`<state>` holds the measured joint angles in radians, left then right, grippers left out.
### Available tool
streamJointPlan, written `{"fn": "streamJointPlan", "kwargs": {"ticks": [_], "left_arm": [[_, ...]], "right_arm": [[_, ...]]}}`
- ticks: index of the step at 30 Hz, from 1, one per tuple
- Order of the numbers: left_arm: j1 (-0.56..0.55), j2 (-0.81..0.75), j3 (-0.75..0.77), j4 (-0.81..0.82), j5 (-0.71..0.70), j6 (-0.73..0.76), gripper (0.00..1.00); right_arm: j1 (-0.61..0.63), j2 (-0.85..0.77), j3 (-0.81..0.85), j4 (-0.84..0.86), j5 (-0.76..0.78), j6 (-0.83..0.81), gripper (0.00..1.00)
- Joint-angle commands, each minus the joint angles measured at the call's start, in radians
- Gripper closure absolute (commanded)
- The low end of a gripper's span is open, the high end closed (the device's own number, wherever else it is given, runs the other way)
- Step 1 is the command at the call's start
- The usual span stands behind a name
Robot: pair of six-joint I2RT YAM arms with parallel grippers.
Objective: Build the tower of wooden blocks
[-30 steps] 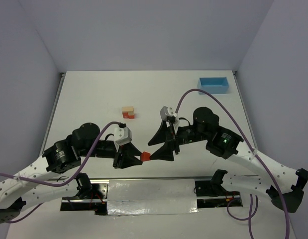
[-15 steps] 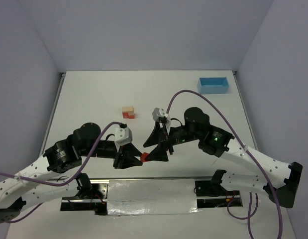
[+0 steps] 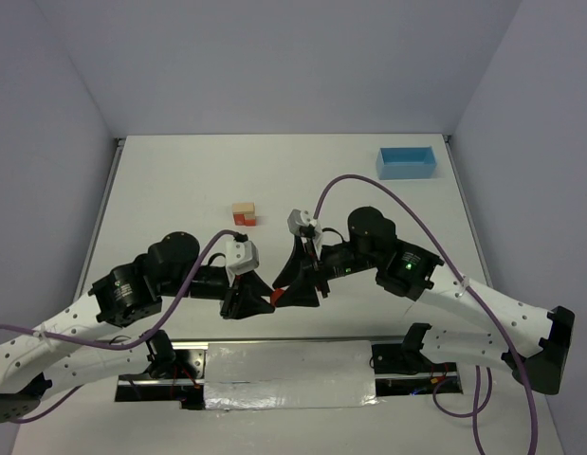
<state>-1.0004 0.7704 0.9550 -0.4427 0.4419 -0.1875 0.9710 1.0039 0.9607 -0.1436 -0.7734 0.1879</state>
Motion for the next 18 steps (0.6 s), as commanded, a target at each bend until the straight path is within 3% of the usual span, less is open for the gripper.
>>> {"fn": "streamJointPlan", "kwargs": {"ticks": [1,7,10,11,12,13,14,16,17,18], "left_arm": [[-0.006,-0.011,0.008,0.029,-0.011,-0.003,1.0],[-0.006,-0.023,0.005,0.03,-0.02,-0.004,1.0],[-0.006,-0.028,0.005,0.029,-0.025,-0.004,1.0],[-0.006,-0.031,0.007,0.03,-0.028,-0.004,1.0],[-0.006,-0.036,0.007,0.029,-0.034,-0.006,1.0],[-0.006,-0.037,0.007,0.03,-0.04,-0.009,0.96],[-0.006,-0.042,0.007,0.03,-0.061,-0.009,0.85],[-0.006,-0.054,0.01,0.032,-0.084,-0.015,0.71],[-0.006,-0.057,0.008,0.032,-0.094,-0.017,0.52],[-0.006,-0.066,0.01,0.032,-0.12,-0.018,0.42]], "right_arm": [[0.009,0.001,0.004,0.018,0.013,-0.015,0.47],[0.009,-0.002,-0.005,0.012,0.006,-0.027,0.58],[0.009,-0.002,0.003,0.003,-0.004,-0.044,0.82],[0.009,-0.002,0.003,-0.005,0.002,-0.045,1.0],[0.009,-0.002,0.003,-0.004,0.003,-0.048,1.0],[0.009,-0.004,-0.002,-0.002,-0.001,-0.054,1.0],[0.009,-0.005,-0.005,0.005,-0.006,-0.06,1.0],[0.011,-0.008,-0.013,0.015,-0.023,-0.074,1.0],[0.009,-0.008,-0.014,0.025,-0.038,-0.09,1.0],[0.011,-0.01,-0.017,0.032,-0.037,-0.094,1.0]]}}
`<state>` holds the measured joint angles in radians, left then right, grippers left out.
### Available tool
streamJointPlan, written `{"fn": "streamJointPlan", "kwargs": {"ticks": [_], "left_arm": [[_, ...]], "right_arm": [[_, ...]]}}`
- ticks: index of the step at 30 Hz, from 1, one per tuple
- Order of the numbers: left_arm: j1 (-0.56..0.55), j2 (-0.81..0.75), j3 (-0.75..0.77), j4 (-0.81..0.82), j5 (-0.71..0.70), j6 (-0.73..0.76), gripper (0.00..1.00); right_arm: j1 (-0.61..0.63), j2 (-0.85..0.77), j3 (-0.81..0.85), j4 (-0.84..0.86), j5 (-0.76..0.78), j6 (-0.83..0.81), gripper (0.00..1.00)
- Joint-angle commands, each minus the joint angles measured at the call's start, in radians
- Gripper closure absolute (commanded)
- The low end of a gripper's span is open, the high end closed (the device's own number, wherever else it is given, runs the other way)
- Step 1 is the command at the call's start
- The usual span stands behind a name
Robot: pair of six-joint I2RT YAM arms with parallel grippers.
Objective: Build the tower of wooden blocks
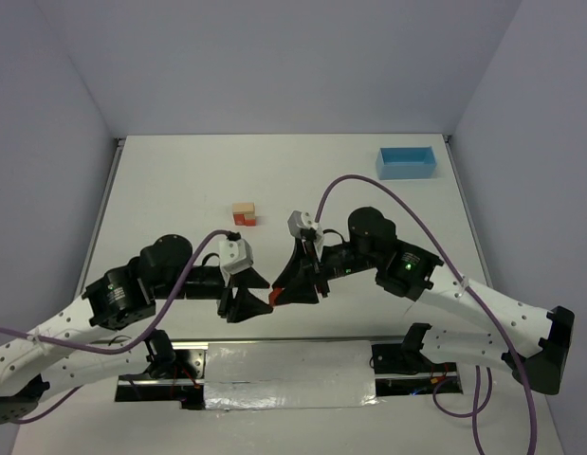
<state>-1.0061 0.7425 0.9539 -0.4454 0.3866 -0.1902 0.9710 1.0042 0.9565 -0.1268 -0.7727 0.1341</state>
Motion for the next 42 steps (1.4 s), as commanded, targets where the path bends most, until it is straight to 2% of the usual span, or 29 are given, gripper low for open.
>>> {"fn": "streamJointPlan", "kwargs": {"ticks": [1,2,3,4,8,11,12,13,16,19,20,23,29,33,36,38,39,41,42], "left_arm": [[0.0,-0.043,0.011,0.033,-0.083,-0.023,0.32],[0.0,-0.048,0.009,0.03,-0.104,-0.026,0.13],[0.0,-0.057,0.009,0.027,-0.133,-0.032,0.02],[0.0,-0.061,0.014,0.021,-0.153,-0.038,0.0],[0.0,-0.078,0.06,-0.134,-0.354,-0.077,0.0],[0.0,-0.126,0.101,-0.217,-0.602,-0.138,0.01],[0.0,-0.162,0.115,-0.254,-0.788,-0.19,0.01],[0.0,-0.181,0.12,-0.274,-0.883,-0.227,0.01],[0.0,-0.248,0.108,-0.328,-1.169,-0.348,0.01],[0.0,-0.301,0.057,-0.329,-1.25,-0.362,0.01],[0.0,-0.319,0.045,-0.331,-1.256,-0.368,0.0],[0.0,-0.357,-0.024,-0.312,-1.256,-0.376,0.01],[0.0,-0.359,-0.079,-0.27,-1.183,-0.328,0.01],[0.0,-0.321,-0.084,-0.246,-1.126,-0.301,0.0],[0.0,-0.285,-0.083,-0.243,-1.088,-0.293,0.0],[0.0,-0.285,-0.084,-0.211,-1.021,-0.256,0.0],[0.0,-0.293,-0.09,-0.187,-0.903,-0.23,0.02],[0.0,-0.334,-0.112,-0.112,-0.763,-0.163,0.01],[0.0,-0.348,-0.115,-0.095,-0.623,-0.146,0.0]], "right_arm": [[0.011,-0.009,-0.016,0.019,-0.039,-0.047,1.0],[0.009,-0.007,-0.016,0.027,-0.039,-0.062,1.0],[0.009,-0.006,-0.021,0.035,-0.037,-0.067,1.0],[0.008,-0.003,-0.021,0.047,-0.039,-0.077,1.0],[0.003,0.011,-0.025,0.069,0.007,-0.128,1.0],[-0.024,0.065,-0.028,0.113,0.052,-0.226,1.0],[-0.034,0.088,-0.035,0.124,0.061,-0.26,1.0],[-0.046,0.114,-0.036,0.2,0.062,-0.275,1.0],[-0.086,0.27,0.014,0.278,0.047,-0.326,1.0],[-0.15,0.486,0.161,0.268,-0.013,-0.347,1.0],[-0.185,0.596,0.244,0.265,-0.025,-0.34,1.0],[-0.235,0.77,0.38,0.257,-0.054,-0.323,1.0],[-0.256,0.885,0.477,0.317,-0.048,-0.392,1.0],[-0.307,0.996,0.57,0.306,-0.131,-0.389,1.0],[-0.313,0.99,0.568,0.337,-0.163,-0.357,1.0],[-0.308,0.918,0.495,0.387,-0.154,-0.32,1.0],[-0.31,0.887,0.476,0.403,-0.154,-0.259,1.0],[-0.319,0.76,0.392,0.417,-0.165,-0.184,1.0],[-0.324,0.707,0.351,0.461,-0.206,-0.097,1.0]]}}
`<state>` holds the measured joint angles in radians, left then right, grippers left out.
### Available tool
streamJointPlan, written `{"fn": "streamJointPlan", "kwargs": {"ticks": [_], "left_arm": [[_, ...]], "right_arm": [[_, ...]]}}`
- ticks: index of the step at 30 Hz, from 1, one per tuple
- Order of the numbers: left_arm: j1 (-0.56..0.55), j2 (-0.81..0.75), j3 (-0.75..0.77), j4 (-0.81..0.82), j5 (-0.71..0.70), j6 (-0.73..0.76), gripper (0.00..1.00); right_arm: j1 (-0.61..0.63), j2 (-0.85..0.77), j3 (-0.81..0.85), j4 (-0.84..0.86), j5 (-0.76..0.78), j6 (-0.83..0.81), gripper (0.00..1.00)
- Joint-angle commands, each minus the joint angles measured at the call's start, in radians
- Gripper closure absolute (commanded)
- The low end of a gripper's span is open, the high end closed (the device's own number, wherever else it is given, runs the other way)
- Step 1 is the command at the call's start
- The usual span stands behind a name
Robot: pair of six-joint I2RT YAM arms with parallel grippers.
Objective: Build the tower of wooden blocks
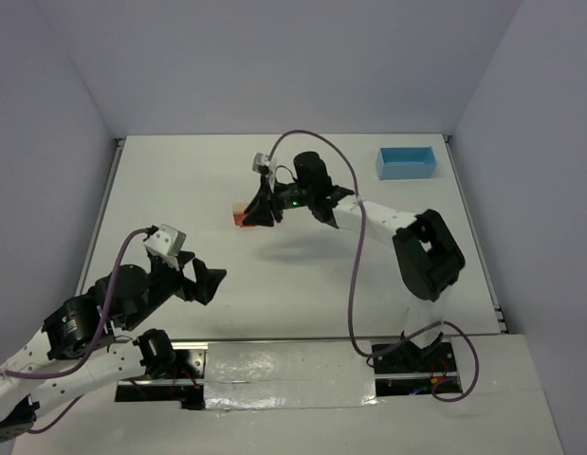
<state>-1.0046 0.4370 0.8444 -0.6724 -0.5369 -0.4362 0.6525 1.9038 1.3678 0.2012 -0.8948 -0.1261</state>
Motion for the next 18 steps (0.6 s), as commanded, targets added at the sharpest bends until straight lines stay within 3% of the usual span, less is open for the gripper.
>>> {"fn": "streamJointPlan", "kwargs": {"ticks": [1,3,4,5,6,7,9,11,15,18], "left_arm": [[-0.002,-0.061,-0.007,0.152,0.368,0.112,0.0],[0.001,-0.063,0.005,0.209,0.464,0.091,0.0],[0.001,-0.055,0.007,0.238,0.529,0.049,0.0],[0.001,-0.047,0.002,0.273,0.554,0.022,0.0],[0.001,-0.038,-0.001,0.313,0.557,-0.013,0.0],[0.001,-0.006,0.001,0.37,0.545,-0.092,0.01],[0.0,0.035,0.027,0.41,0.542,-0.177,0.02],[0.001,0.095,0.065,0.425,0.522,-0.306,0.02],[0.001,0.14,0.11,0.317,0.371,-0.576,0.04],[0.001,0.07,0.03,0.456,0.402,-0.694,0.11]], "right_arm": [[-0.007,-0.254,-0.187,0.191,-0.09,0.23,1.0],[-0.002,-0.458,-0.322,0.439,-0.079,0.386,1.0],[0.007,-0.519,-0.387,0.523,-0.09,0.549,1.0],[0.045,-0.626,-0.471,0.584,-0.092,0.583,1.0],[0.073,-0.678,-0.492,0.548,-0.09,0.563,1.0],[0.1,-0.727,-0.495,0.453,-0.002,0.402,1.0],[0.186,-0.834,-0.483,0.205,0.116,0.228,1.0],[0.191,-0.871,-0.516,0.191,0.183,0.178,1.0],[0.193,-0.91,-0.529,0.167,0.129,0.135,1.0],[0.206,-0.927,-0.539,0.175,0.125,0.097,1.0]]}}
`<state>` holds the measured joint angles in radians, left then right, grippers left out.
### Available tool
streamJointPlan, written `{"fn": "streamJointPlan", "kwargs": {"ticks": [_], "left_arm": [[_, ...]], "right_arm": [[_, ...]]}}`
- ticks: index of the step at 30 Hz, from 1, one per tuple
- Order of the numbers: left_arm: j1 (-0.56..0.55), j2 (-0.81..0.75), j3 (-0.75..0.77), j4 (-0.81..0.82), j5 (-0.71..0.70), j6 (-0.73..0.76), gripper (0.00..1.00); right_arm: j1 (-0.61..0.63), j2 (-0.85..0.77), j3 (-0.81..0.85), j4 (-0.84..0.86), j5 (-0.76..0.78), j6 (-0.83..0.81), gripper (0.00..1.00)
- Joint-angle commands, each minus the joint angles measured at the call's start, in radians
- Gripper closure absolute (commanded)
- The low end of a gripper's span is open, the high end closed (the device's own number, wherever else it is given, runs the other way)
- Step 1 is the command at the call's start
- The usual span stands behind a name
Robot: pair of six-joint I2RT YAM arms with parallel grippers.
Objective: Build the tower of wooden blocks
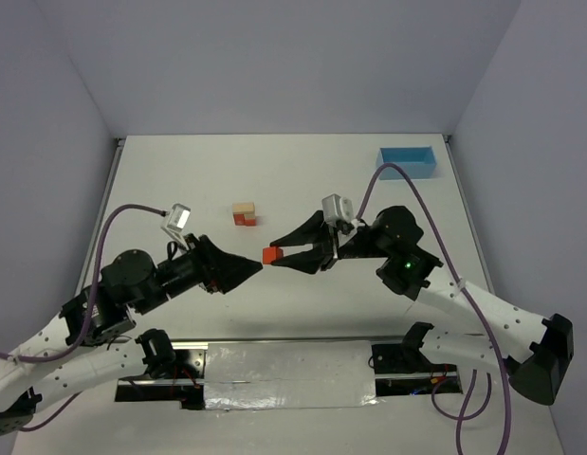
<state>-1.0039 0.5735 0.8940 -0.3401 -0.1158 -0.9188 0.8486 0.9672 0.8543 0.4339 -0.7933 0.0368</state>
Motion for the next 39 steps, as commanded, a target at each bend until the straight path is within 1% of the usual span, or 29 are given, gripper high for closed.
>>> {"fn": "streamJointPlan", "kwargs": {"ticks": [1,3,7,11,16,19,25,31,36,39], "left_arm": [[0.001,-0.079,-0.044,0.15,-0.015,-0.256,0.12],[0.001,-0.102,-0.052,0.153,-0.019,-0.304,0.13],[0.001,-0.116,-0.067,0.153,-0.007,-0.328,0.14],[0.001,-0.1,-0.083,0.174,0.008,-0.341,0.15],[-0.001,-0.078,-0.05,0.072,-0.041,-0.35,0.15],[0.001,-0.072,-0.038,0.033,-0.056,-0.361,0.11],[-0.001,-0.047,-0.041,0.093,-0.013,-0.358,0.11],[0.001,-0.041,-0.044,0.141,0.028,-0.356,0.11],[0.001,-0.038,-0.047,0.151,0.059,-0.367,0.11],[-0.001,-0.038,-0.043,0.139,0.064,-0.364,0.11]], "right_arm": [[0.009,-0.002,-0.035,-0.055,0.029,-0.067,1.0],[0.009,-0.013,-0.041,-0.05,0.042,-0.074,1.0],[0.01,-0.009,-0.034,-0.053,0.031,-0.074,1.0],[0.027,0.022,-0.032,-0.012,0.002,-0.063,1.0],[0.044,0.022,-0.024,0.015,0.016,-0.067,1.0],[0.05,0.024,-0.023,0.038,0.017,-0.063,1.0],[0.086,0.093,0.014,0.042,0.014,-0.077,1.0],[0.098,0.133,0.022,0.089,0.02,-0.075,1.0],[0.099,0.154,0.041,0.092,0.028,-0.092,1.0],[0.101,0.177,0.058,0.066,-0.001,-0.116,1.0]]}}
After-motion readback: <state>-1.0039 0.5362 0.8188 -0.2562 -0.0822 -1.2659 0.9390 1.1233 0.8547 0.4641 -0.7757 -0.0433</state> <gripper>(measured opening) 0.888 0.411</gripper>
